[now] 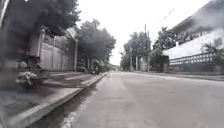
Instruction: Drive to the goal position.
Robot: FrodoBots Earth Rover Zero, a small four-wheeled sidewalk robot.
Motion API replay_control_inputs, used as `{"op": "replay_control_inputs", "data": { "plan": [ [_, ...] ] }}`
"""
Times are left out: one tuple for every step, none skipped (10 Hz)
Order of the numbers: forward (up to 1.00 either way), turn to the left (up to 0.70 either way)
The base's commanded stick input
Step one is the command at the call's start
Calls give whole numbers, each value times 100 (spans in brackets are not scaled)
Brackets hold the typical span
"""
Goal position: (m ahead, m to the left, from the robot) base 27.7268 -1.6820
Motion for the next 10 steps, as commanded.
{"op": "replay_control_inputs", "data": {
  "plan": [
    [70,0],
    [70,0],
    [70,0],
    [70,0],
    [70,0],
    [70,0],
    [70,-14],
    [70,-34],
    [70,-34],
    [70,-34]
  ]
}}
